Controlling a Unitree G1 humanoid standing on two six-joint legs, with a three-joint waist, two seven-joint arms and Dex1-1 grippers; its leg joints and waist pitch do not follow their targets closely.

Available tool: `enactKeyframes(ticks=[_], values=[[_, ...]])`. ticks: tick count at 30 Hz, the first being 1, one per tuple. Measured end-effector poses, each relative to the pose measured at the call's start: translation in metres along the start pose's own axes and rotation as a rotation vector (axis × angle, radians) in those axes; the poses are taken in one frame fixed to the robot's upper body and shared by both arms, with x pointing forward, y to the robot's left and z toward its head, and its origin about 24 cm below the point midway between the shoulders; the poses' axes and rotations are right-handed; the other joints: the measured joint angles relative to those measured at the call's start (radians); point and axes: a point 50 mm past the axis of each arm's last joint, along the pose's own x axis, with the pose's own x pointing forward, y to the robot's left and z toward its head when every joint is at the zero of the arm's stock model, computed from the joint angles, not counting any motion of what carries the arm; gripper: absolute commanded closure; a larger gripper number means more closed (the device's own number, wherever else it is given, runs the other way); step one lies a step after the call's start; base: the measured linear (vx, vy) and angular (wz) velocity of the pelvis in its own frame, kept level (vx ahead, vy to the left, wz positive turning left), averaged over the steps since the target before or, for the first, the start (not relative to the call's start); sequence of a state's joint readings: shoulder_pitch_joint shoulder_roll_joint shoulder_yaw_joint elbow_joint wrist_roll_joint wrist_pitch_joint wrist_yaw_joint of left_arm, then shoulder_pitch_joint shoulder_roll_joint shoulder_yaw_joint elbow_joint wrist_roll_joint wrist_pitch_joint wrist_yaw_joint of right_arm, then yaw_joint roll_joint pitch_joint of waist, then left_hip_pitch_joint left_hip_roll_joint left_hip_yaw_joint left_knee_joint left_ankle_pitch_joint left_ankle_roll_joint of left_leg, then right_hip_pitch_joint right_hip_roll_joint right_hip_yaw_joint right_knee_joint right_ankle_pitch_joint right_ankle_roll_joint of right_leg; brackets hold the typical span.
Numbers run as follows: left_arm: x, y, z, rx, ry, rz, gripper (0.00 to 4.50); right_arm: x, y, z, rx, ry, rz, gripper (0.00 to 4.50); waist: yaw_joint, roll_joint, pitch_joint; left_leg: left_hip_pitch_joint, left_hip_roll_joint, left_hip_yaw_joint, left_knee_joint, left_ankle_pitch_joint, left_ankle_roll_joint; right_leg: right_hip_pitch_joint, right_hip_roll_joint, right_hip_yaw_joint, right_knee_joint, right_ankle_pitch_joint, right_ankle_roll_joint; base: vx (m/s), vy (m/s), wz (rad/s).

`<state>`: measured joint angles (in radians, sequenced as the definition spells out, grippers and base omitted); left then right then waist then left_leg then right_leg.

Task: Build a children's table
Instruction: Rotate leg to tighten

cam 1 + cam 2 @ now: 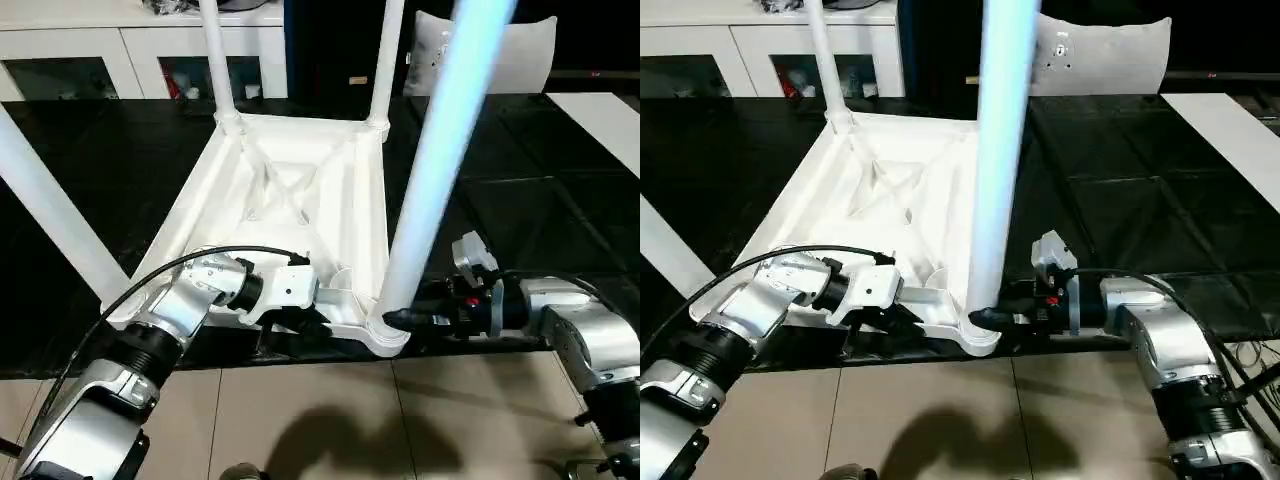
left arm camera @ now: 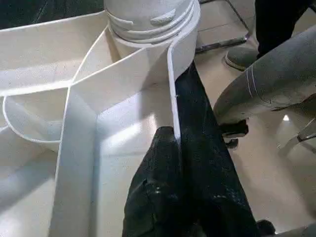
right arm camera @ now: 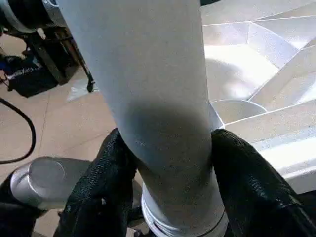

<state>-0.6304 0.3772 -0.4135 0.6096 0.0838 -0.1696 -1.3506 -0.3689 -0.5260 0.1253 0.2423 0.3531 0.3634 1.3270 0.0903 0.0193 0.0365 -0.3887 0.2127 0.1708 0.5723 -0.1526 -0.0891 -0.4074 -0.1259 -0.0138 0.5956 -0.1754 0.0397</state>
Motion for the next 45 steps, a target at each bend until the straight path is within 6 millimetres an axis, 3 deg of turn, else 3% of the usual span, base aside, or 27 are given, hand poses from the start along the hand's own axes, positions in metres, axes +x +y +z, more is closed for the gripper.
enactKeyframes(ticks=[7, 9, 14, 19, 27, 34, 45], values=[[-0.001, -0.001, -0.005, -0.17, -0.03, 0.049, 4.5, 0.01, 0.002, -0.002, 0.016, -0.028, -0.067, 2.51, -0.005, 0.002, -0.001, 0.004, 0.0, 0.0, 0.0, 0.0, 0.0, 0.002, 0.0, 0.001, 0.001, 0.0, 0.0, 0.0, 0.0, 0.0], [-0.001, 0.002, -0.007, -0.221, -0.02, 0.112, 4.5, 0.018, -0.002, -0.002, 0.018, -0.054, -0.159, 2.51, -0.019, 0.002, -0.001, 0.006, 0.0, 0.0, 0.0, 0.0, 0.0, 0.003, 0.0, 0.001, 0.001, 0.0, 0.0, 0.0, 0.0, 0.0], [0.015, 0.015, 0.0, -0.343, -0.015, 0.323, 4.5, 0.035, -0.025, 0.004, 0.096, -0.131, -0.48, 2.54, -0.082, 0.002, -0.001, 0.005, -0.001, 0.0, 0.001, 0.0, -0.001, 0.001, 0.0, 0.001, -0.001, -0.003, 0.006, -0.012, 0.001, -0.02], [0.032, 0.03, 0.011, -0.419, -0.011, 0.515, 4.5, 0.058, -0.047, 0.015, 0.211, -0.214, -0.756, 2.55, -0.113, 0.0, 0.0, 0.002, -0.001, -0.003, 0.001, 0.0, -0.001, -0.006, 0.001, 0.001, 0.0, -0.003, 0.006, 0.0, 0.0, 0.0], [0.033, 0.035, 0.018, -0.399, -0.008, 0.549, 4.5, 0.057, -0.051, 0.02, 0.276, -0.323, -0.764, 1.63, -0.095, -0.001, -0.001, -0.001, -0.001, -0.002, -0.001, -0.001, -0.001, -0.011, 0.001, -0.001, -0.003, 0.011, 0.002, 0.0, 0.0, 0.0], [0.032, 0.029, 0.018, -0.301, -0.021, 0.46, 4.5, 0.027, -0.042, 0.008, 0.214, -0.263, -0.657, 1.06, -0.052, 0.001, 0.0, -0.002, -0.001, -0.001, -0.002, -0.001, 0.0, -0.011, 0.0, -0.001, -0.004, 0.01, 0.002, 0.0, 0.0, 0.0], [0.013, 0.011, 0.004, -0.154, -0.026, 0.251, 4.5, -0.011, -0.024, 0.012, 0.062, -0.149, -0.398, 0.17, -0.028, 0.001, 0.0, -0.002, -0.001, -0.001, 0.001, -0.001, 0.0, -0.009, -0.001, -0.001, -0.002, 0.01, 0.003, 0.0, 0.0, 0.0]])
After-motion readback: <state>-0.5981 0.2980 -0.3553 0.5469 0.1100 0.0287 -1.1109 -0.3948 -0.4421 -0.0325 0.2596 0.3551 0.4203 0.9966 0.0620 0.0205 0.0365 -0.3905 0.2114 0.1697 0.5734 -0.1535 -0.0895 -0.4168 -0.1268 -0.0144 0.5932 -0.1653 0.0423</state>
